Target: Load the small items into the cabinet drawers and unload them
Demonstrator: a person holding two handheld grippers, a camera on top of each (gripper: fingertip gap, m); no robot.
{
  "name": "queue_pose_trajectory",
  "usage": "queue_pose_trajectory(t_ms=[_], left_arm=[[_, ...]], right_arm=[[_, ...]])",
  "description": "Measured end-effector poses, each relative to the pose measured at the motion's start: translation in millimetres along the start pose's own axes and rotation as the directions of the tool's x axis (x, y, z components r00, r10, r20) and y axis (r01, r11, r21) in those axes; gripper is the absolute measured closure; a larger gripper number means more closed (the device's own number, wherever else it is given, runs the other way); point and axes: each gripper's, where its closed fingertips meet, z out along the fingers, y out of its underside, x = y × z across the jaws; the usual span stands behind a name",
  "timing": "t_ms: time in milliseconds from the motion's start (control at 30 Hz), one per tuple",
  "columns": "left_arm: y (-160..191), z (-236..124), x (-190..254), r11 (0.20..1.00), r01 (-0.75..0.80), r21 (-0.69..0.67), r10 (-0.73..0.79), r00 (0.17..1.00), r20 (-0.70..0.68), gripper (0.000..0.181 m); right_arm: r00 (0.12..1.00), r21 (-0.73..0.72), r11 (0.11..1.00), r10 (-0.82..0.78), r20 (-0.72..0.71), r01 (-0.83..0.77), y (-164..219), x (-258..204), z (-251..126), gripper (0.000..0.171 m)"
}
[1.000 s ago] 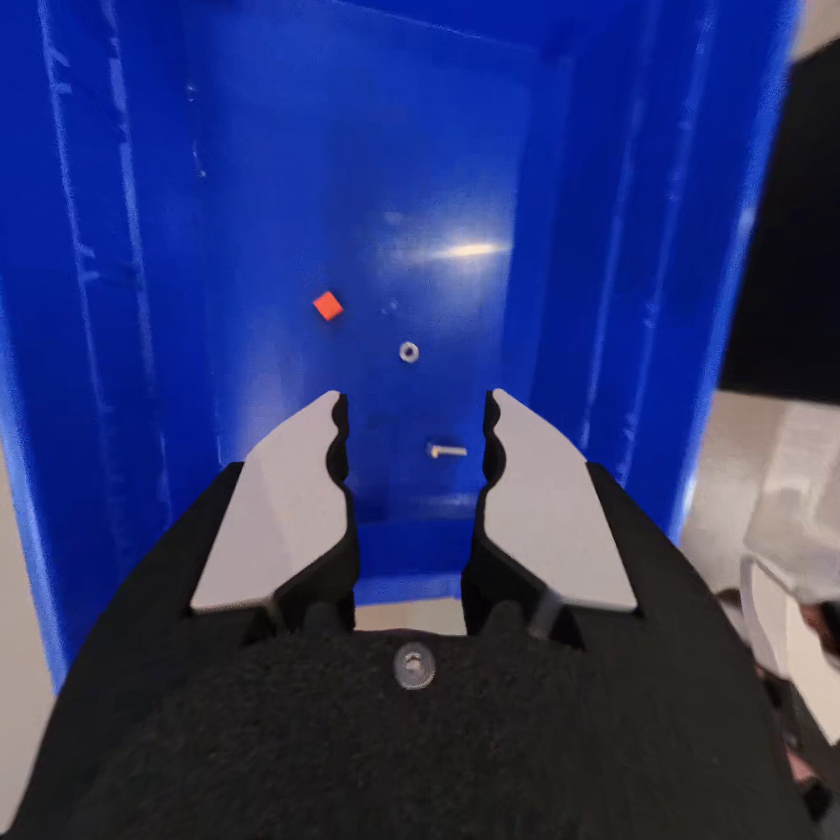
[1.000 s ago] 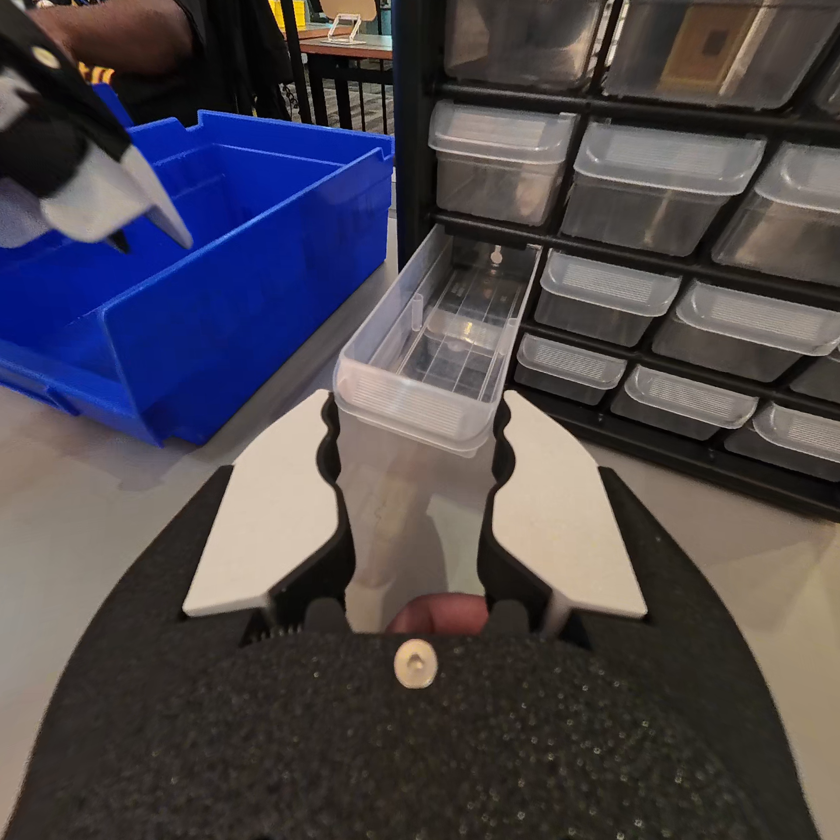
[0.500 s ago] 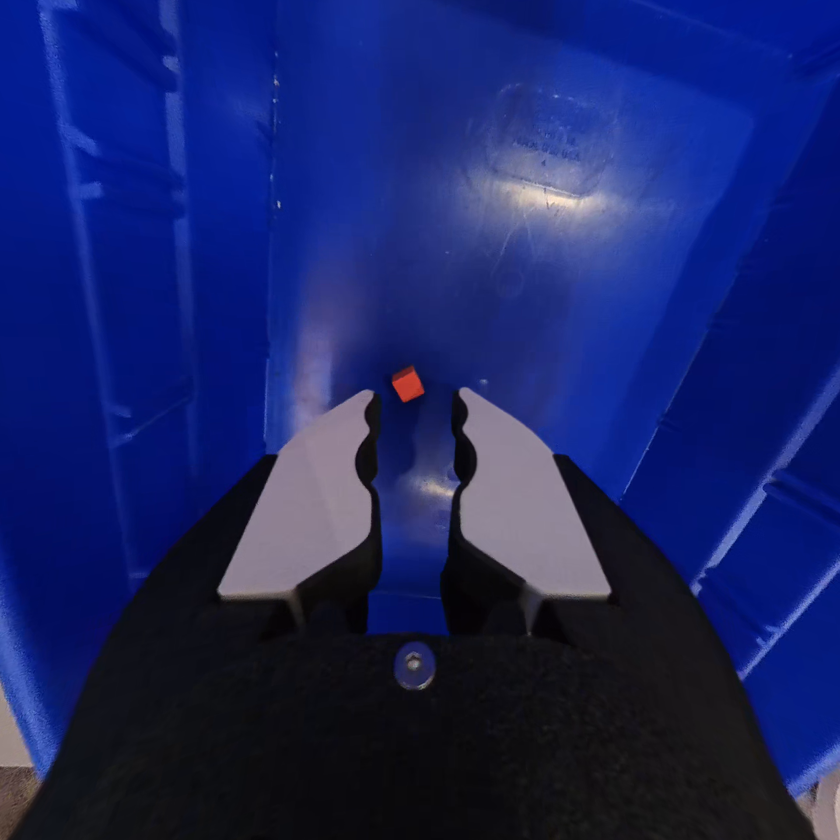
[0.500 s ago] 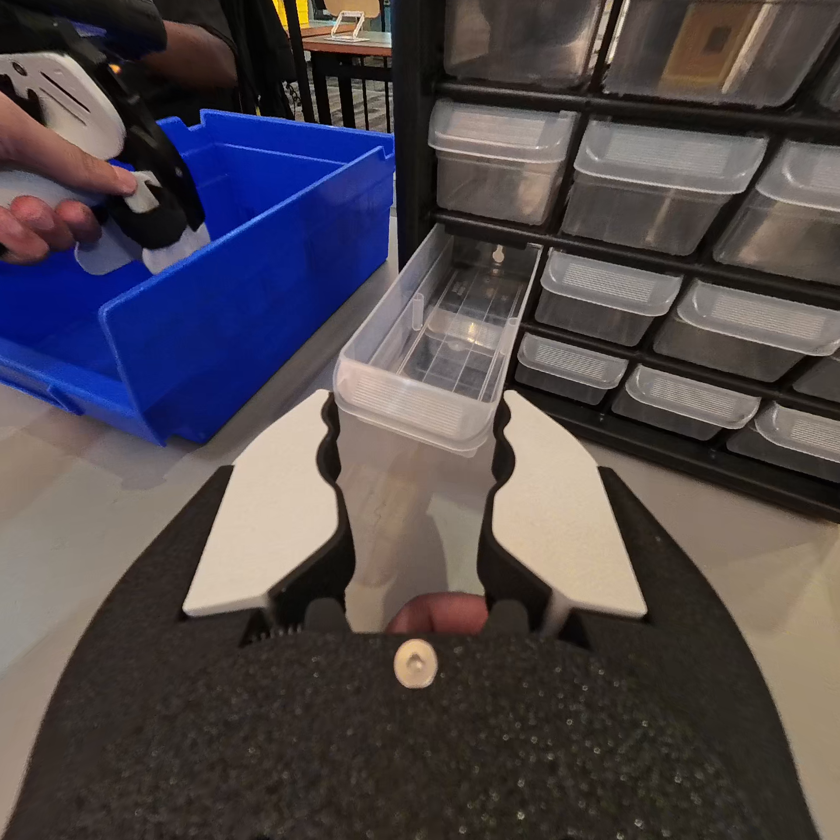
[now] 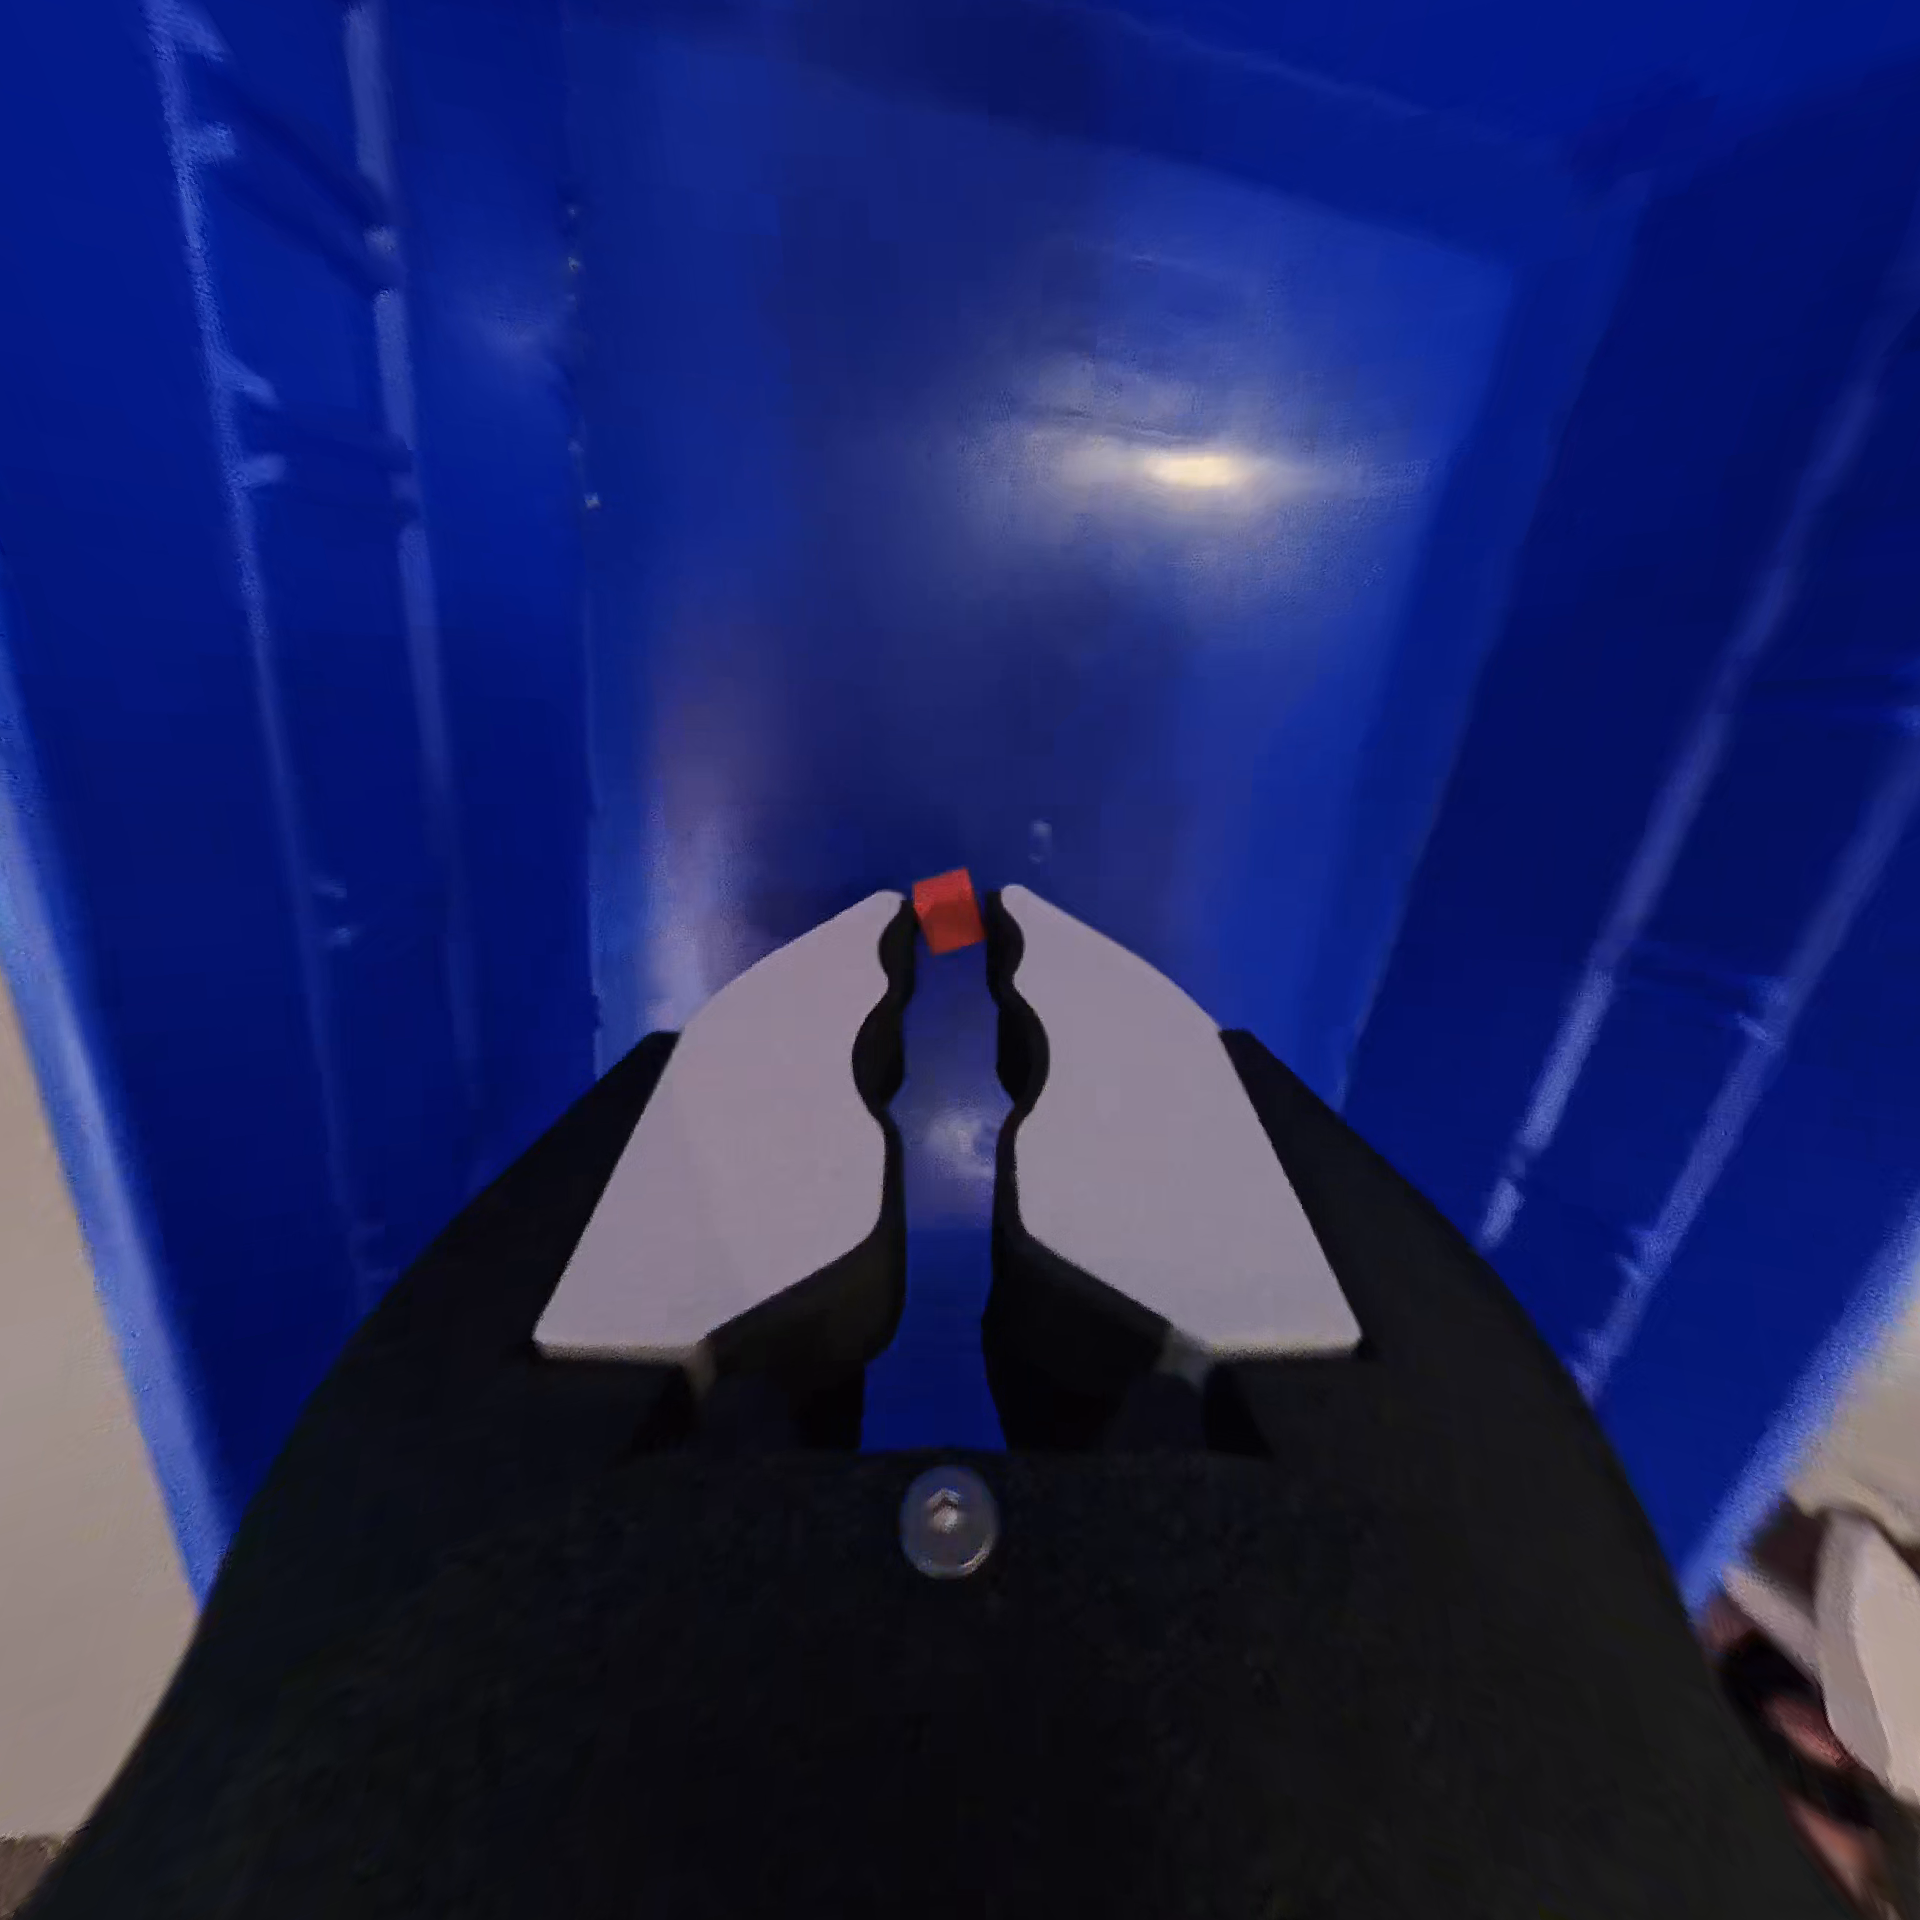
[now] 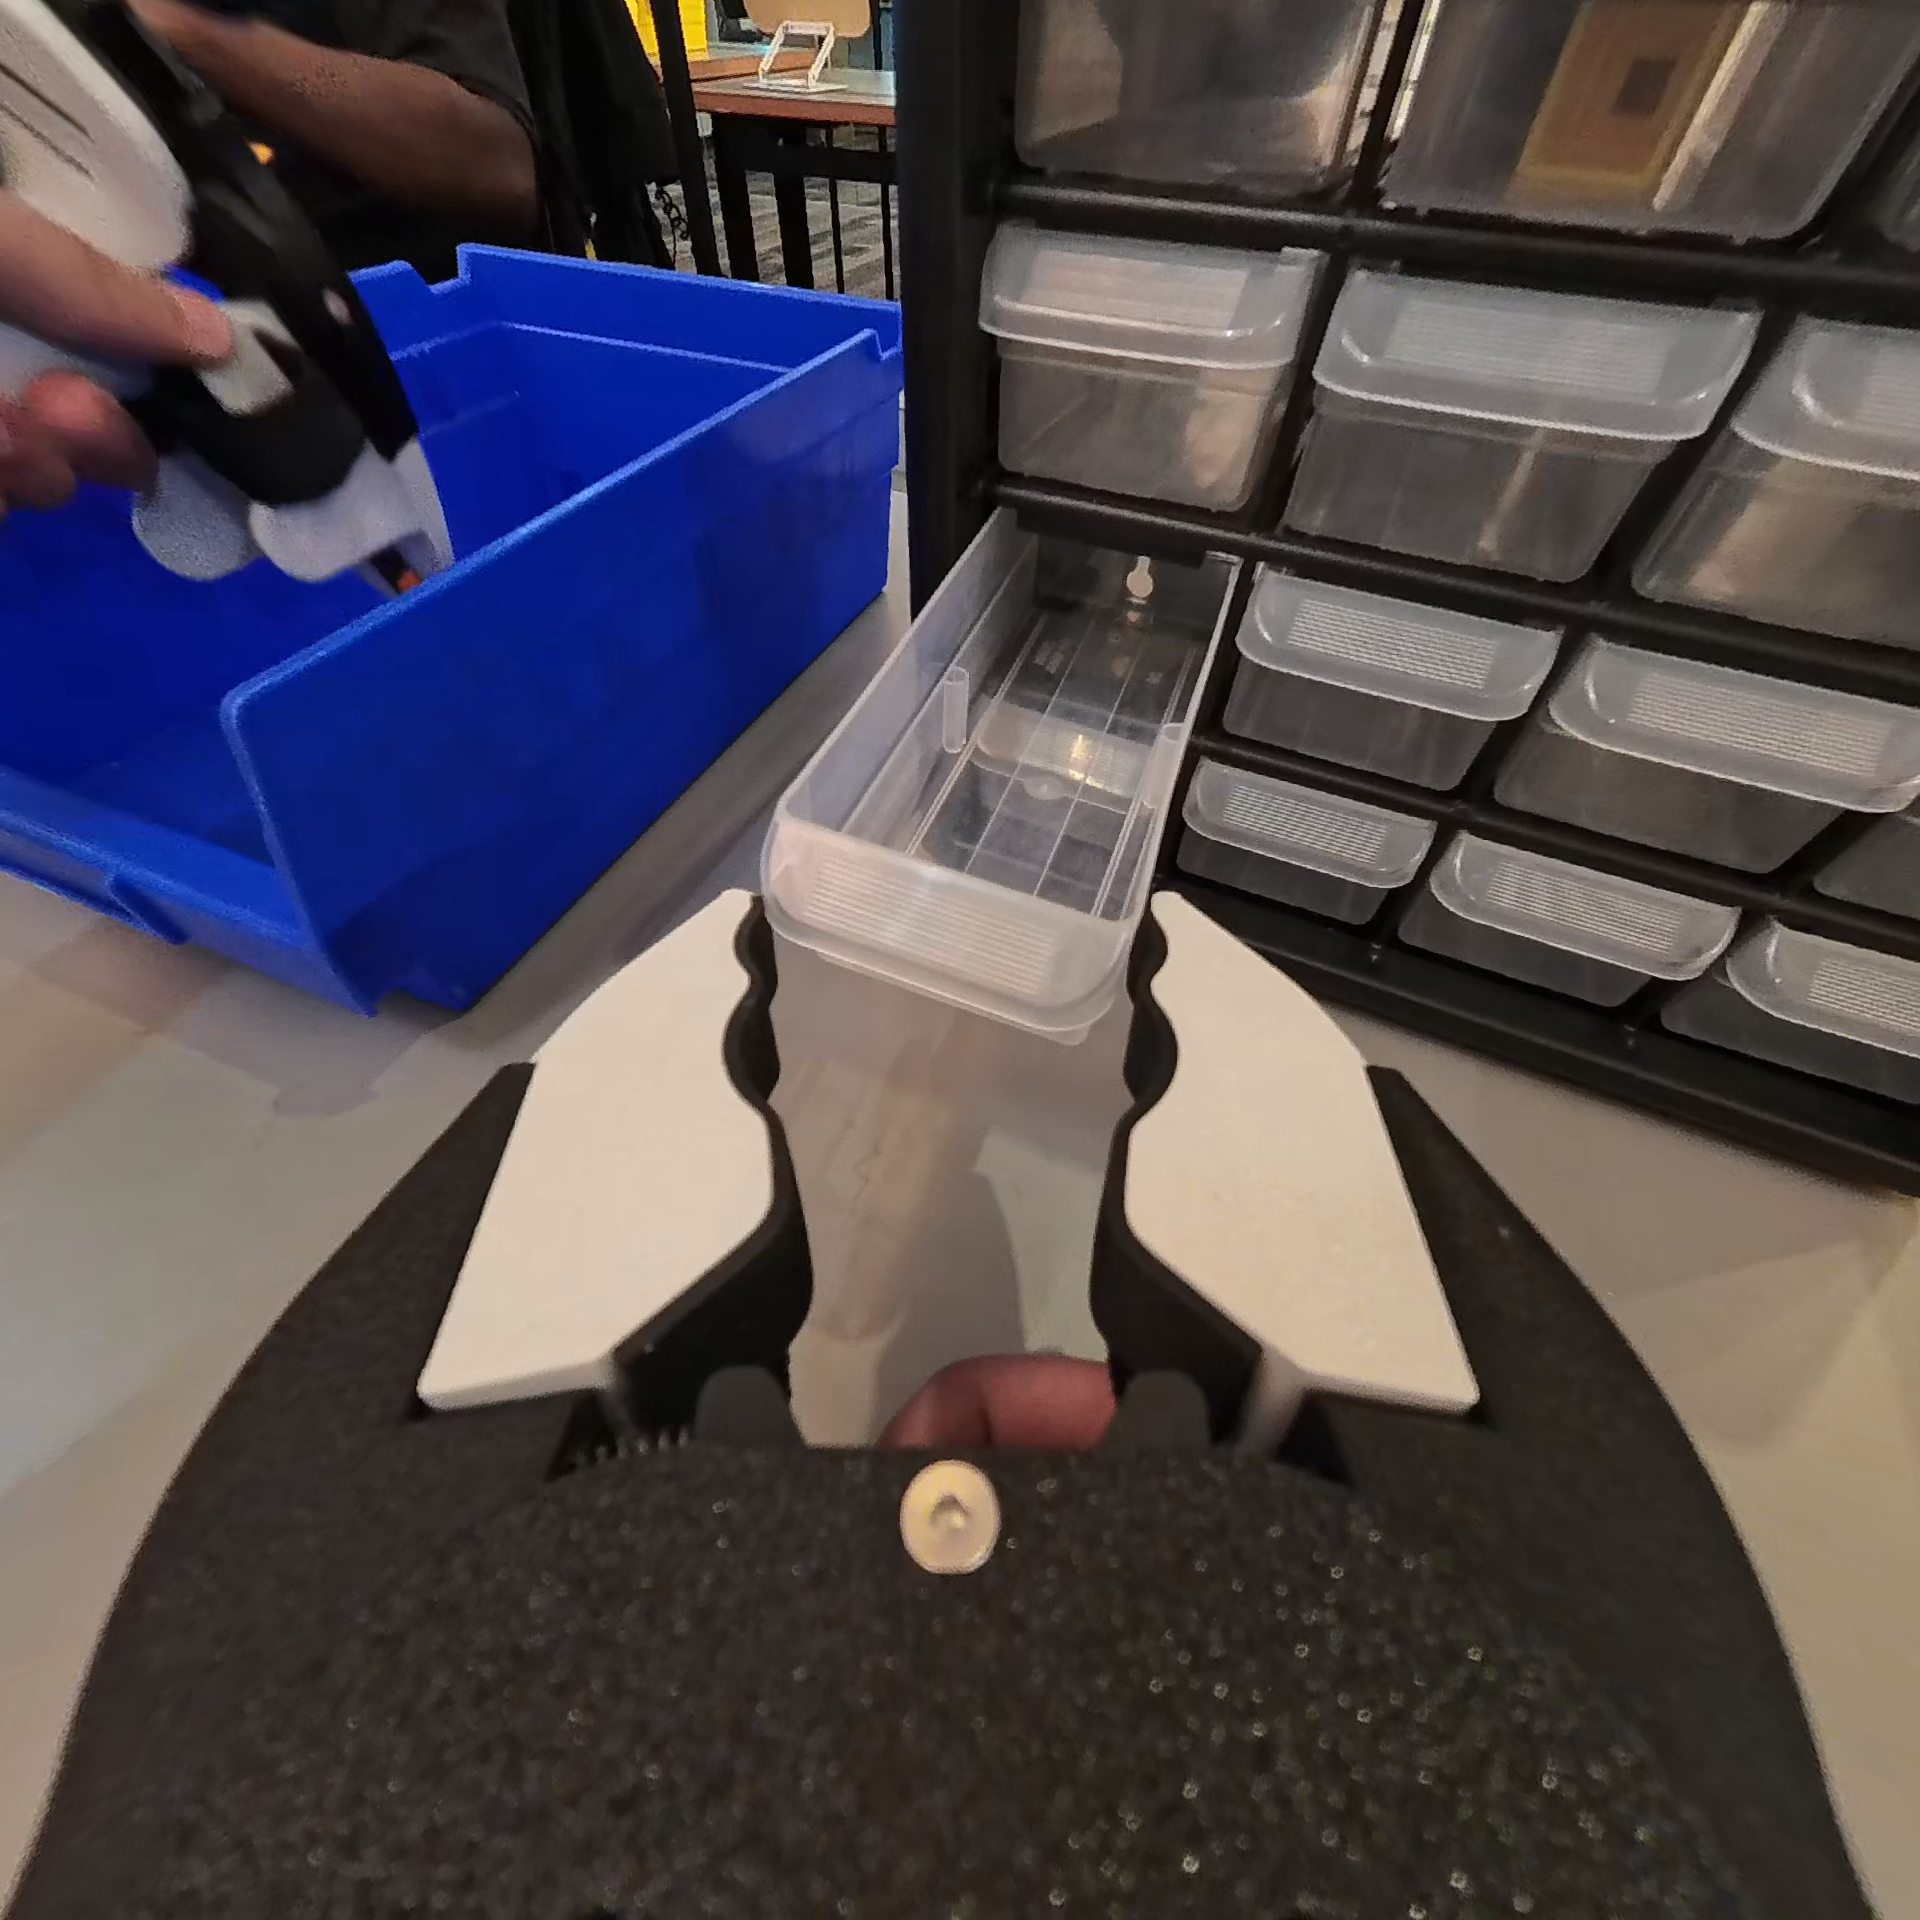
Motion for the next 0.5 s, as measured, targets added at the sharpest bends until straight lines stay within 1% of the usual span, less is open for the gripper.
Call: queue_pose_trajectory(t_ms=[33,100,167,200,300,367,433,500], left_arm=[[0,-11,11,0.999,-0.041,0.025,0.041,0.999,-0.033,0.169],[4,-39,45,0.980,-0.176,0.096,0.187,0.976,-0.115,0.169],[19,-73,87,0.927,-0.340,0.158,0.365,0.915,-0.172,0.169],[28,-89,109,0.886,-0.422,0.194,0.455,0.871,-0.184,0.169],[58,-131,176,0.695,-0.655,0.295,0.713,0.681,-0.168,0.169],[78,-140,213,0.564,-0.765,0.310,0.824,0.545,-0.154,0.170],[95,-131,237,0.429,-0.862,0.271,0.903,0.404,-0.148,0.170],[107,-108,245,0.297,-0.938,0.177,0.951,0.274,-0.142,0.170]], right_arm=[[1.000,0.000,1.000,0.000,0.000,0.000,0,0,0,0.106],[1.000,-0.001,1.000,0.002,0.002,-0.002,0,0,-1,0.106],[1.000,0.002,1.000,0.009,0.009,-0.009,0,0,-2,0.106],[1.000,0.002,1.000,0.008,0.010,-0.008,0,0,-3,0.106],[1.000,0.000,1.000,0.002,0.007,-0.002,0,-1,-3,0.106],[1.000,-0.001,1.000,0.001,0.008,-0.001,1,-1,-3,0.106],[1.000,0.000,1.000,0.009,0.014,-0.009,1,-1,-4,0.106],[1.000,0.001,1.000,0.014,0.020,-0.014,1,-1,-5,0.106]])
